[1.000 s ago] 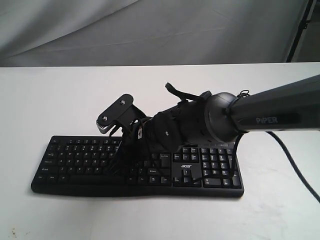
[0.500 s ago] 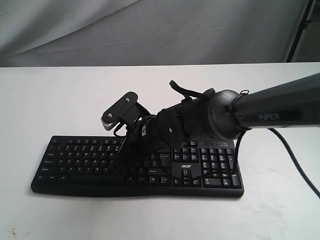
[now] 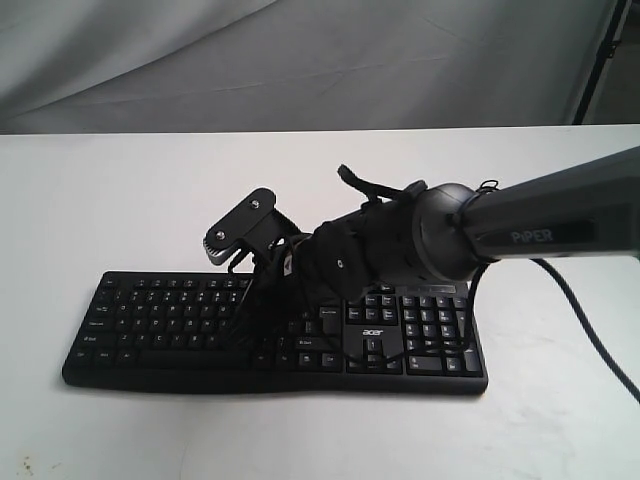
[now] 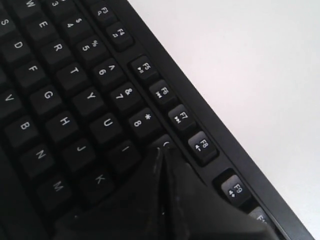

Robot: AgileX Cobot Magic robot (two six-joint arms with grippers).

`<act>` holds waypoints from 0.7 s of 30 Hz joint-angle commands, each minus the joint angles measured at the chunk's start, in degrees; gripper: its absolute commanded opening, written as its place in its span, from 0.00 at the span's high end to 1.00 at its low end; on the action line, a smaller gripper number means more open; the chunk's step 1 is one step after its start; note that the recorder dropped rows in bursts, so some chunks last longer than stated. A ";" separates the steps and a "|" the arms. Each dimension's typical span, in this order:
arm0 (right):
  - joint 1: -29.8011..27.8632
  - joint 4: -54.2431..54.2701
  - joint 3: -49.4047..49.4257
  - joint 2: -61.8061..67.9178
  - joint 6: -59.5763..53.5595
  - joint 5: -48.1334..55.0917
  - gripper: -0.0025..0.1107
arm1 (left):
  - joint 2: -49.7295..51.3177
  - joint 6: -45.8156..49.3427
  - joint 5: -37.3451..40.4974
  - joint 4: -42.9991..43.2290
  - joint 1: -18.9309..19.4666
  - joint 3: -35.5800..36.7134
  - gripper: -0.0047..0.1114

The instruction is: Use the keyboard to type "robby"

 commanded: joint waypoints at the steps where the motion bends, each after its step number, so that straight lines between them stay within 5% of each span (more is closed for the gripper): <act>1: -0.04 -0.38 -0.02 1.11 -0.02 0.14 0.98 | -0.20 -0.16 -0.31 0.27 -0.36 0.25 0.96; 21: 0.83 -0.21 -0.02 -4.74 -0.02 2.21 0.98 | -0.20 -0.16 -0.31 0.27 -0.36 0.25 0.96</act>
